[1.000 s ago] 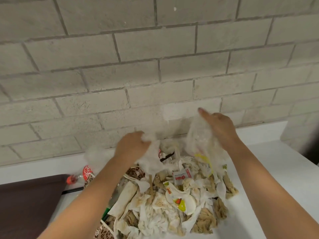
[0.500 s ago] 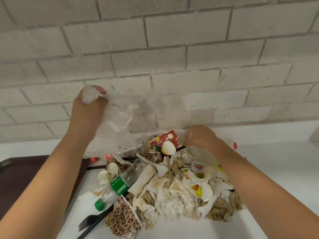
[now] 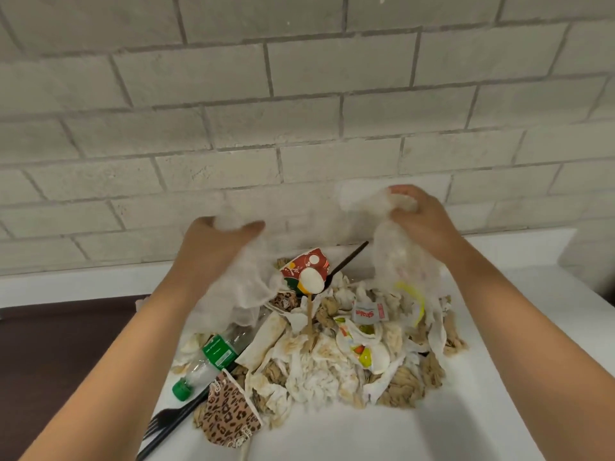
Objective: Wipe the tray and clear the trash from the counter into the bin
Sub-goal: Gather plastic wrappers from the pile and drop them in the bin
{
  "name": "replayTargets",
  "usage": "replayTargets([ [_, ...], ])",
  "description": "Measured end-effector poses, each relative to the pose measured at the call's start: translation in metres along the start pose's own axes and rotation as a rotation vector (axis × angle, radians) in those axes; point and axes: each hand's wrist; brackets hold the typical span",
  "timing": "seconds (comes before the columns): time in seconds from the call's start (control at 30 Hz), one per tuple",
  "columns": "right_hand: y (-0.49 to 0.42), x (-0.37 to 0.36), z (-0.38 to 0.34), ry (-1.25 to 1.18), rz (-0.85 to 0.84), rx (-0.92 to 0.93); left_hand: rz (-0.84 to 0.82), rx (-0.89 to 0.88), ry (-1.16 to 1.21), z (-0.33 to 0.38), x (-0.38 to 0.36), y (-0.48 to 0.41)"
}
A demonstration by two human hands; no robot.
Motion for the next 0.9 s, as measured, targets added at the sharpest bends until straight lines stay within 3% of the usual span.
replayTargets([
  [0.13,0.031,0.043,-0.023,-0.434,0.088,0.014,-0.352,-0.287,-0.744,0.001,-0.054,-0.001],
  [0.23,0.055,0.065,-0.028,-0.655,0.083,0.084,-0.6,-0.376,-1.122,-0.01,-0.102,-0.009],
  [0.33,0.073,0.078,-0.016,-0.852,0.149,0.075,-0.688,-0.518,-1.43,-0.024,-0.142,-0.014],
  [0.43,0.094,0.085,-0.005,-0.907,0.256,-0.061,-0.668,-0.591,-1.627,-0.032,-0.157,-0.023],
  [0.53,0.115,0.089,0.011,-0.935,0.335,-0.141,-0.627,-0.696,-1.718,-0.043,-0.156,-0.032],
  [0.67,0.13,0.081,0.037,-0.969,0.278,-0.191,-0.65,-0.707,-1.692,-0.054,-0.151,-0.042],
  [0.77,0.143,0.075,0.051,-0.913,0.338,-0.227,-0.712,-0.57,-1.427,-0.043,-0.147,-0.036],
  [0.8,0.146,0.069,0.05,-0.997,0.282,-0.22,-0.691,-0.545,-1.309,-0.039,-0.141,-0.034],
  [0.87,0.152,0.06,0.047,-0.829,0.205,-0.168,-0.588,-0.565,-1.117,-0.031,-0.128,-0.032],
  [0.9,0.155,0.056,0.047,-0.872,0.23,-0.156,-0.515,-0.595,-1.024,-0.028,-0.121,-0.031],
])
Point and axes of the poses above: each hand's wrist, its own y-axis away from the middle knuckle, its own x-axis out of the back of the hand, z = x × y, and after that the axes turned 11 degrees about -z, right-handed
